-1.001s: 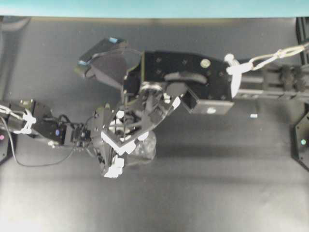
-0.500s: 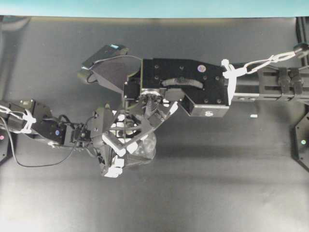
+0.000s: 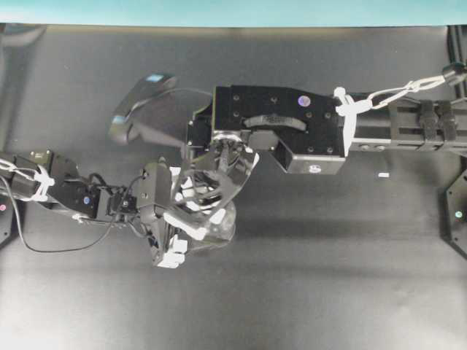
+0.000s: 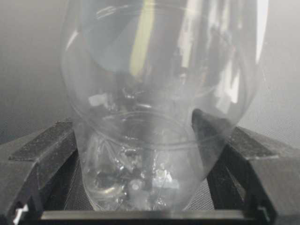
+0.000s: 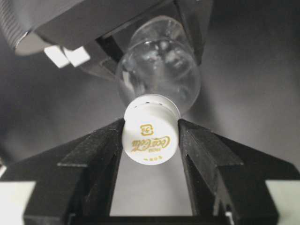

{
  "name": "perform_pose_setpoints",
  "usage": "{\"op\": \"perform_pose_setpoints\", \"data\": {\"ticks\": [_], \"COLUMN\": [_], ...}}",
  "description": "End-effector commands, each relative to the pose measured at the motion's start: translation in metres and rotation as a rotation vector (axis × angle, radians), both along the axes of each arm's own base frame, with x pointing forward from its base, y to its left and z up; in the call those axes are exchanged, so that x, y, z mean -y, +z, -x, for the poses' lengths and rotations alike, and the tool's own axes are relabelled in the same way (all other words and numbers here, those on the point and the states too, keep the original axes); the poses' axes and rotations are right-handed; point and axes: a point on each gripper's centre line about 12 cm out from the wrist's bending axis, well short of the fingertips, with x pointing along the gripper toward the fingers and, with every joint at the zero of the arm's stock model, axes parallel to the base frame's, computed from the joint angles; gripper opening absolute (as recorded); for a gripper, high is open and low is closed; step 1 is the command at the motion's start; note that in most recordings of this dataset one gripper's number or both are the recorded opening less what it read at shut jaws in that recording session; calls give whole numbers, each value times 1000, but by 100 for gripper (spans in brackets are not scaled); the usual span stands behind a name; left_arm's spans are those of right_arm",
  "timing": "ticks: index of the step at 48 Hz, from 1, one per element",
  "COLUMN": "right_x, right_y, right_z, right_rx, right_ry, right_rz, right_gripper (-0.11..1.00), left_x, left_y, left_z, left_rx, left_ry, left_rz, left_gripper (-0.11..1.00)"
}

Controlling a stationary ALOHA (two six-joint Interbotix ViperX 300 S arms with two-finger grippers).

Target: Open the bottle cap by holding the bottle with the left arm and twisting the cap with the right arm.

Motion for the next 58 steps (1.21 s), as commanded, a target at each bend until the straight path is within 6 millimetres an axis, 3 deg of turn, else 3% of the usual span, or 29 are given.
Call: {"op": "perform_pose_setpoints", "data": {"ticks": [1,30,58], "right_x": [-14,-45,-50], "right_y": [4,0,-6], "right_z": [1,7,16], "right_rx": [23,117,138], "right_ry": [135,943,999], "right_rz": [10,122,141], "right_gripper": [36,36,35], "left_x": [-2,-2,-2], "left_y": [-12,-19,-26], "left_z": [6,8,10], "left_rx": [-48,-69,-88], "left_ry": [9,8,-11], "left_rz": [2,-1,-33], "left_gripper": [82,82,82]}}
